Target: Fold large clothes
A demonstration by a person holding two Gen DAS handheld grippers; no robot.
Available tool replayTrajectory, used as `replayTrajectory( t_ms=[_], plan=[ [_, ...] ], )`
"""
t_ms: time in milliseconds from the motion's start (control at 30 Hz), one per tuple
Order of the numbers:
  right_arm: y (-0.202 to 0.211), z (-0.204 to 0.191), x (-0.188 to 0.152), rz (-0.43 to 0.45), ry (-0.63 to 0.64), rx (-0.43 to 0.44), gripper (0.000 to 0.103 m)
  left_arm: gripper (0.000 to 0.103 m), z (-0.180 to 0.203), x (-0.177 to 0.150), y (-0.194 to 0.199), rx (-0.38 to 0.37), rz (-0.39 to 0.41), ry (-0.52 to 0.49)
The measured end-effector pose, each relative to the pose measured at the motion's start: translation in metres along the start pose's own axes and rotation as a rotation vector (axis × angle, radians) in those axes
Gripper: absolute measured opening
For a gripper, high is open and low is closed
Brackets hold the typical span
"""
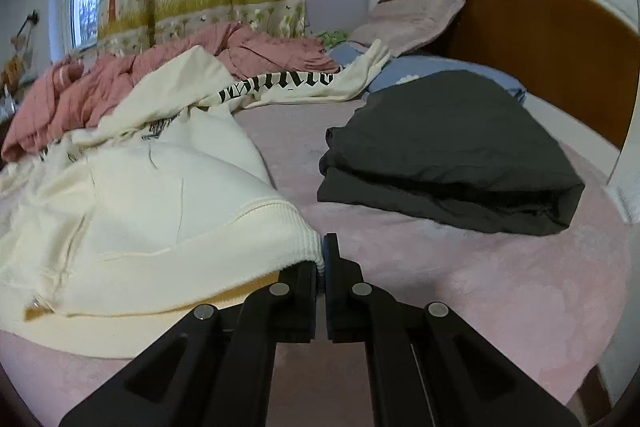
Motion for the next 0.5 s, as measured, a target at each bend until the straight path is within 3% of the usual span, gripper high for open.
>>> replayTrajectory(
  t_ms=[67, 133, 233, 300, 333, 367, 400, 433, 500],
  plan=[
    [0.004, 0.005, 0.001, 0.013, -0.019, -0.026, 0.003, 0.071, -0.004, 0.006, -0.006, 0.036, -0.018, 0.022],
    [0.007, 0.009, 0.001, 0.019, -0.044, -0.039, 0.003, 0.063, -0.007, 0.016, -0.019, 0.059, -0.042, 0.041],
    [0.008, 0.009, -0.001, 0.022, -0.030, -0.042, 0.003, 0.055, 0.003, 0.018, -0.043, -0.006, -0.128, 0.018],
    [0.008, 0.009, -0.003, 0.017, -0.012, -0.050, 0.003, 0.056, 0.003, 0.018, -0.046, -0.016, -0.149, 0.009],
    [0.008, 0.009, -0.003, 0.017, -0.006, -0.053, 0.003, 0.049, 0.001, 0.017, -0.043, -0.016, -0.148, 0.009],
    [0.008, 0.010, -0.003, 0.021, 0.002, -0.061, 0.003, 0.032, -0.003, 0.017, -0.038, -0.003, -0.132, 0.014],
    [0.009, 0.012, -0.003, 0.024, 0.004, -0.071, 0.003, 0.010, -0.014, 0.017, -0.030, 0.071, -0.090, 0.023],
    [0.010, 0.014, -0.003, 0.026, 0.001, -0.085, 0.003, 0.010, -0.027, 0.018, -0.020, 0.145, -0.032, 0.037],
    [0.014, 0.019, -0.003, 0.029, -0.028, -0.090, 0.003, 0.010, -0.050, 0.017, 0.002, 0.176, 0.067, 0.118]
  ],
)
Point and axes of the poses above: each gripper's, at about its wrist camera, not at the fingertips, and y roughly against the way its jaws point, z to its right, x to its top, the point moved 8 cm from there along -y, roughly the way its jaws point, and after that the axes turned 7 degrees about -z, right-handed, at the moved point
